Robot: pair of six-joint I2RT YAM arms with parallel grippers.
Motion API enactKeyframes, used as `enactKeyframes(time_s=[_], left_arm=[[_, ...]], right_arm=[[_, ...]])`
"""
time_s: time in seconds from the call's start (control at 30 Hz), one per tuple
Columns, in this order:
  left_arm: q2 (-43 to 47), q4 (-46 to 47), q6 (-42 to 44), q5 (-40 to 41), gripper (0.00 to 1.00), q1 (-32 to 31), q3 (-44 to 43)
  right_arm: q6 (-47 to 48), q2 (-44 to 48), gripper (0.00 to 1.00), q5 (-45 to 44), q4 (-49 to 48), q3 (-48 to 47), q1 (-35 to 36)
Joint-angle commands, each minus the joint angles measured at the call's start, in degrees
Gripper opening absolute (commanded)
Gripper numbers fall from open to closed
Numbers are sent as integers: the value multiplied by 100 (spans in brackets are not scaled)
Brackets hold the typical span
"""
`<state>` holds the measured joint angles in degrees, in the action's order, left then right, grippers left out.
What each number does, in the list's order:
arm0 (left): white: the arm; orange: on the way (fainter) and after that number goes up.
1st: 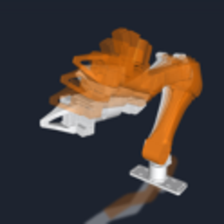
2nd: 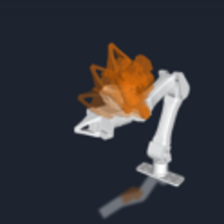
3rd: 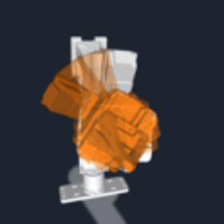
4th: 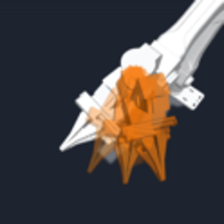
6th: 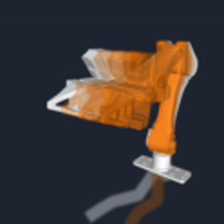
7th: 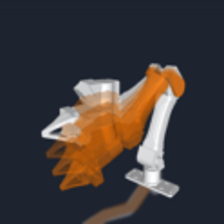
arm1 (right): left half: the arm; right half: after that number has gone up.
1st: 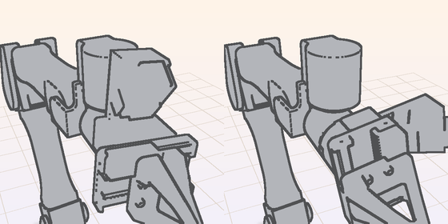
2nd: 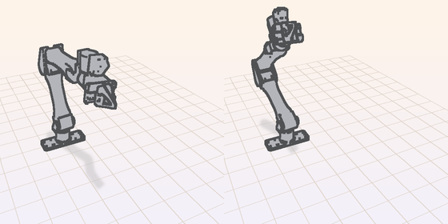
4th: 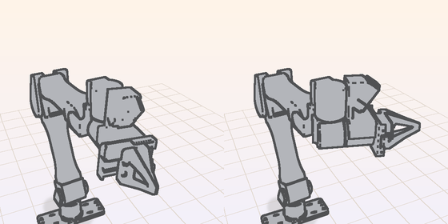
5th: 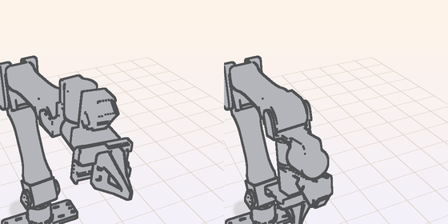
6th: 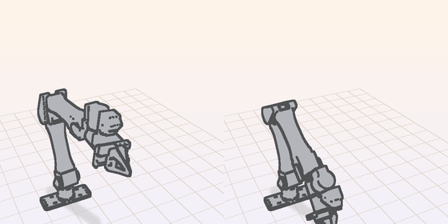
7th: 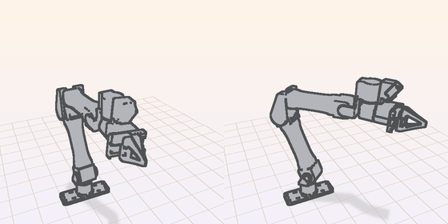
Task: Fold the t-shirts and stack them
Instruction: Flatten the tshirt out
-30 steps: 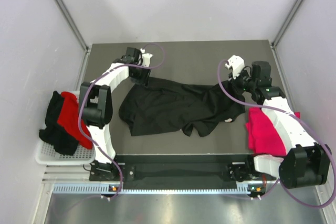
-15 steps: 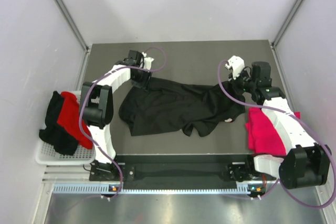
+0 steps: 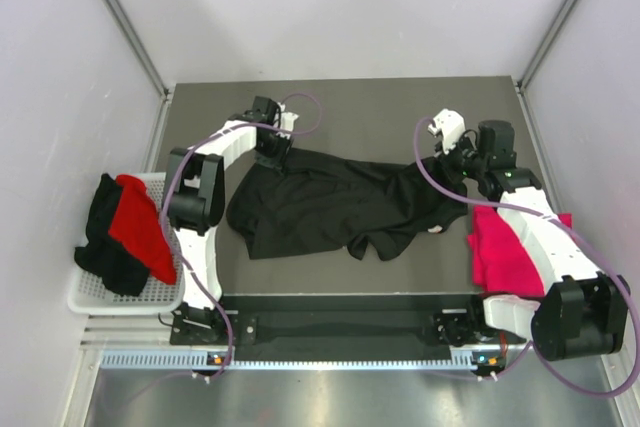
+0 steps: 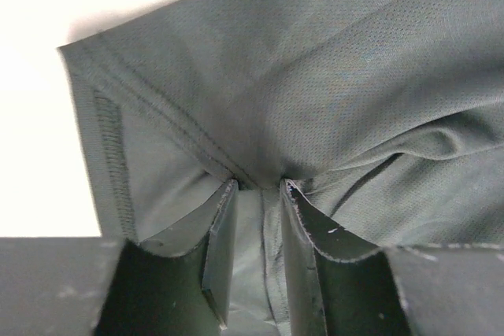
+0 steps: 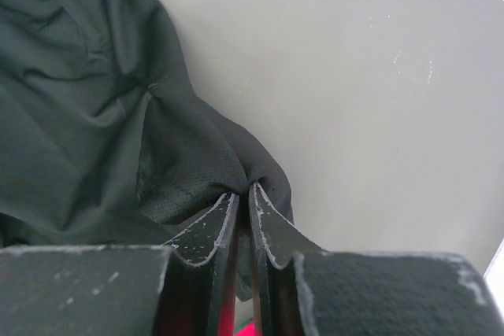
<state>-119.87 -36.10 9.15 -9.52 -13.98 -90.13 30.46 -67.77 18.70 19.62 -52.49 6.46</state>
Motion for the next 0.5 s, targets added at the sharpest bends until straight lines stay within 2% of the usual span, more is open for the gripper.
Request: enactKeyframes(time_s=[0.0,0.33,0.47], left_arm=[[-27,-178,79,29,33,-88,-251],[-203,-345,96,152,35,-158,-453],[60,-144,122,406,38,-167,-234]], right_arm=[[39,141,9,29,-239,37,-48],[57,141,9,29,-283,90,-57],[74,159,8,-24,-318,116,-66]])
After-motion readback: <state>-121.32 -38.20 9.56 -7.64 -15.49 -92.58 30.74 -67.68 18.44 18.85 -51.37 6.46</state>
